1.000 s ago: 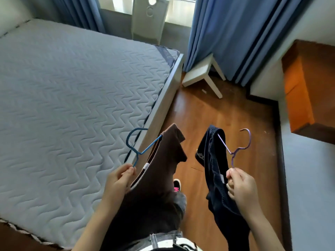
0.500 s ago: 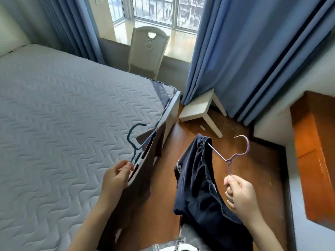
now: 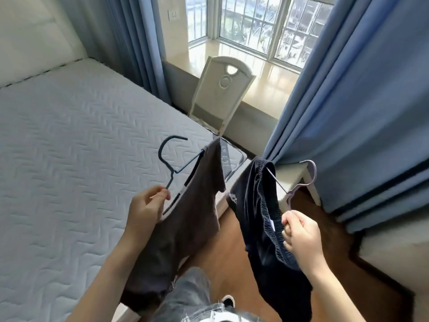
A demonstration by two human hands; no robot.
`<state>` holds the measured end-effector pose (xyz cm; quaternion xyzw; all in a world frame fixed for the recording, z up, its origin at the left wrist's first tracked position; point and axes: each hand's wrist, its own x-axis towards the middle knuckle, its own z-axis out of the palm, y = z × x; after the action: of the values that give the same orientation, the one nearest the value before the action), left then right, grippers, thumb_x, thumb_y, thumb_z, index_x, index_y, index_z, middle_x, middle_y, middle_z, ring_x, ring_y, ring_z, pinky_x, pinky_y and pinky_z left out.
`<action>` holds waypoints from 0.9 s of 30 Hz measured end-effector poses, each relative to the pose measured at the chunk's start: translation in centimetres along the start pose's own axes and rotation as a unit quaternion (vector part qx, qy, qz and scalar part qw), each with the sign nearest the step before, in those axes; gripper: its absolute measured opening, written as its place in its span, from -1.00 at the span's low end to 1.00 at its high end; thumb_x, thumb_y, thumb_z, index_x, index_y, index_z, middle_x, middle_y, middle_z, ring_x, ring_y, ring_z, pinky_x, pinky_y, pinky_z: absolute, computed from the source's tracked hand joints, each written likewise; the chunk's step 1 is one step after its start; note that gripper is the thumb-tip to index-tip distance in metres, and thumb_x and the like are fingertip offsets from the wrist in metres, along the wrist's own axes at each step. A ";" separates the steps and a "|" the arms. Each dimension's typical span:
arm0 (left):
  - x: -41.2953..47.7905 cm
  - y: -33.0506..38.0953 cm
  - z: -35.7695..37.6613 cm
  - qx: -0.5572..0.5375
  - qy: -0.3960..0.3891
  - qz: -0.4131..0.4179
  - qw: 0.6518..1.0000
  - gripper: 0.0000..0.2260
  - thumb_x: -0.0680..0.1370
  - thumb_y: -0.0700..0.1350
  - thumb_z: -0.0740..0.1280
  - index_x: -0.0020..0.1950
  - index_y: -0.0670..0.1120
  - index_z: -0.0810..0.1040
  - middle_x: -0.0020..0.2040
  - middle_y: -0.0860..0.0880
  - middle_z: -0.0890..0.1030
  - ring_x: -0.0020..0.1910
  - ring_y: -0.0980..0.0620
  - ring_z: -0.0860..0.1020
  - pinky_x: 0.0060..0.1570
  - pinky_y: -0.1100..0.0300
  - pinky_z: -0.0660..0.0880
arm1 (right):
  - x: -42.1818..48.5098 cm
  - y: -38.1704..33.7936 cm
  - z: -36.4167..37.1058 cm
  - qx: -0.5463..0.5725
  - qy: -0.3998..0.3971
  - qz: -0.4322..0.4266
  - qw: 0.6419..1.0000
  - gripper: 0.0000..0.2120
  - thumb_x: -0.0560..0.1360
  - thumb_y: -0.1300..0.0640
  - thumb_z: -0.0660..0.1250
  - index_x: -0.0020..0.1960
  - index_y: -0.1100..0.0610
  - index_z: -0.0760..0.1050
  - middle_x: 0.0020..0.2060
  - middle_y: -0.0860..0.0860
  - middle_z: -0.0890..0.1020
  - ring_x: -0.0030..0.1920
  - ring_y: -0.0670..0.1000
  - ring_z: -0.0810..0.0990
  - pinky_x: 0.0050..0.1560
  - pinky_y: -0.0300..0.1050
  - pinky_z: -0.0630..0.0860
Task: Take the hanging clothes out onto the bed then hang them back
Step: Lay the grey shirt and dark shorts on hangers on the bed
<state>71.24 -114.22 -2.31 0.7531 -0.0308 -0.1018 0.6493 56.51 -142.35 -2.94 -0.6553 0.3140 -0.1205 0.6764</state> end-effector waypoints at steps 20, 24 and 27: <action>41.0 2.0 2.0 -0.050 0.013 -0.033 0.998 -0.77 0.57 -0.23 0.17 -0.28 -0.13 0.46 -0.58 0.09 0.22 -0.60 0.11 0.14 -0.49 0.22 0.06 | 30.7 -9.0 13.0 0.102 0.183 0.003 0.978 -0.66 0.51 0.35 0.12 -0.37 0.09 0.18 -0.57 -0.12 0.15 -0.58 -0.11 0.07 -0.52 -0.31 0.00; 48.3 -0.9 -1.1 -0.032 0.058 -0.054 0.996 -0.82 0.50 -0.17 0.20 -0.30 -0.12 0.46 -0.61 0.10 0.23 -0.63 0.13 0.15 -0.53 0.31 0.09 | 35.5 -8.4 18.0 0.098 0.168 0.022 0.981 -0.71 0.52 0.34 0.13 -0.33 0.12 0.18 -0.56 -0.10 0.15 -0.56 -0.11 0.07 -0.52 -0.30 0.01; 53.7 -3.9 -3.5 0.003 0.100 -0.070 0.993 -0.76 0.56 -0.24 0.19 -0.31 -0.11 0.46 -0.63 0.10 0.25 -0.64 0.16 0.17 -0.54 0.31 0.08 | 39.5 -7.1 22.6 0.085 0.155 0.045 0.983 -0.68 0.51 0.36 0.13 -0.34 0.09 0.18 -0.56 -0.12 0.15 -0.57 -0.11 0.08 -0.54 -0.31 0.02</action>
<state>124.08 -119.85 -11.80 0.7616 0.0868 -0.0716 0.6382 102.00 -147.47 -7.92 -0.5539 0.4332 -0.2161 0.6774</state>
